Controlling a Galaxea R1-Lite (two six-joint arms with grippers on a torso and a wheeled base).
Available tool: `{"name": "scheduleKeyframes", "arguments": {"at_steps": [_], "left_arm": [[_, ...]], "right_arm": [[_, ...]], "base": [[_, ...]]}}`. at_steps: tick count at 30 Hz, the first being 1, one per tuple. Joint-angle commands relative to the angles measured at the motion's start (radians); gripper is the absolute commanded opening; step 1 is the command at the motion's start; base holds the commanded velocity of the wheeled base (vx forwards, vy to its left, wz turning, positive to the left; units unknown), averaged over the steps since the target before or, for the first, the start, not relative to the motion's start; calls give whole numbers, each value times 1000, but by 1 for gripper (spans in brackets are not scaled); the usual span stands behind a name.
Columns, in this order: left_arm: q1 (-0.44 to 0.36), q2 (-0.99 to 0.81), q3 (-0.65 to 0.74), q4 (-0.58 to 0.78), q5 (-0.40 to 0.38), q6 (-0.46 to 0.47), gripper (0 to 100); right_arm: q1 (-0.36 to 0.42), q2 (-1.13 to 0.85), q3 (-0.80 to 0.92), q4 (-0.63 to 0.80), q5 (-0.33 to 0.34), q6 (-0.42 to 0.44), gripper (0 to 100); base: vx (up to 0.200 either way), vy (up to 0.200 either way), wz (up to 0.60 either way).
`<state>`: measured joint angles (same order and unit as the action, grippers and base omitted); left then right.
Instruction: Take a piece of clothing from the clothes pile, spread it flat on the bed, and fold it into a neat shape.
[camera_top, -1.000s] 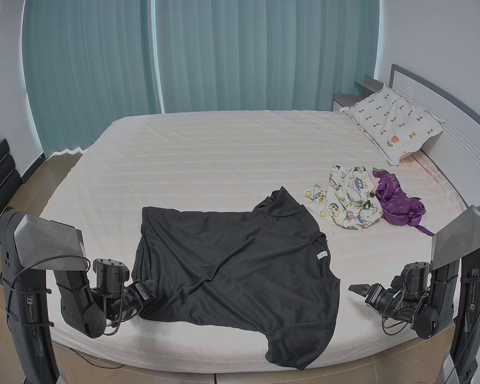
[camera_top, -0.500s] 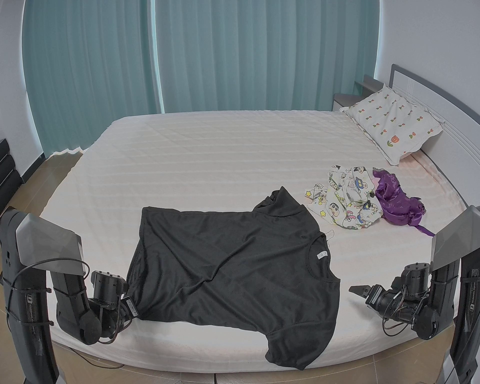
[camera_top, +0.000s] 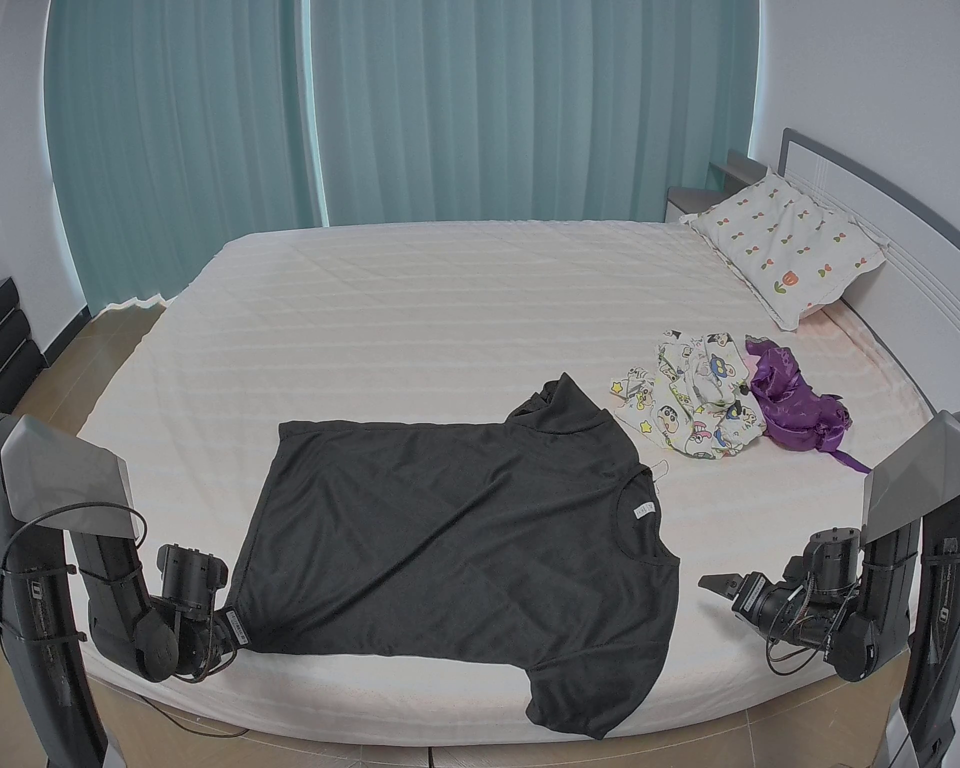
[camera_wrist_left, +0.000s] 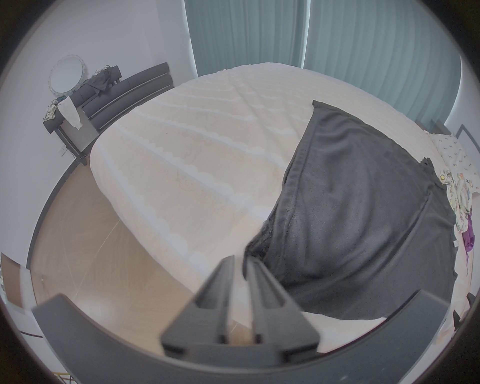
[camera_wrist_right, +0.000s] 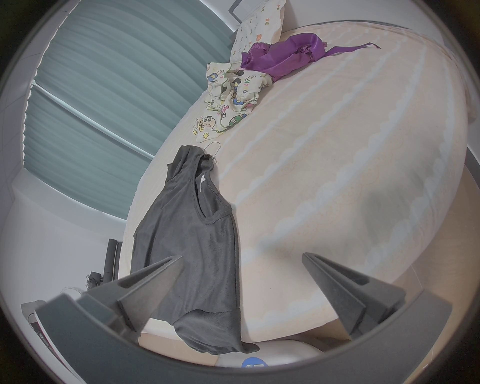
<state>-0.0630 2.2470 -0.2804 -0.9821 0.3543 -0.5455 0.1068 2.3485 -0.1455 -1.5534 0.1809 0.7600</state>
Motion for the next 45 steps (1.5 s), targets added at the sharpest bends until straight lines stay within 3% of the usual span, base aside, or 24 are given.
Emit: {"name": "scheduleKeyframes", "arguments": {"at_steps": [1,9,16,24,27,30,40,41,45], "left_arm": [[6,0,6,3,0,-1,100],[9,-53,-2,151,-8,30,100],[54,-159,-17,161,-141,15,100],[92,-190,-42,207,-172,18,100],[89,-184,-45,203,-308,4,100],[86,-159,-71,204,-380,-56,100],[88,-33,-109,146,-373,-77,100],[86,-29,-108,142,-370,-77,0],[86,-21,-111,142,-337,-79,0]], "right_arm": [[1,2,1,-10,0,-1,100],[2,6,1,-10,0,-1,100],[2,8,1,-10,0,-1,100],[17,9,1,-10,2,1,100],[44,9,1,-10,0,4,100],[68,20,-5,-10,0,4,100],[172,84,-69,-10,-11,-1,100],[180,92,-78,-10,-11,-2,100],[197,110,-112,-1,-14,-11,100]], "base": [[0,0,0],[0,0,0],[0,0,0],[0,0,0],[0,0,0],[0,0,0],[0,0,0],[0,0,0],[0,0,0]]}}
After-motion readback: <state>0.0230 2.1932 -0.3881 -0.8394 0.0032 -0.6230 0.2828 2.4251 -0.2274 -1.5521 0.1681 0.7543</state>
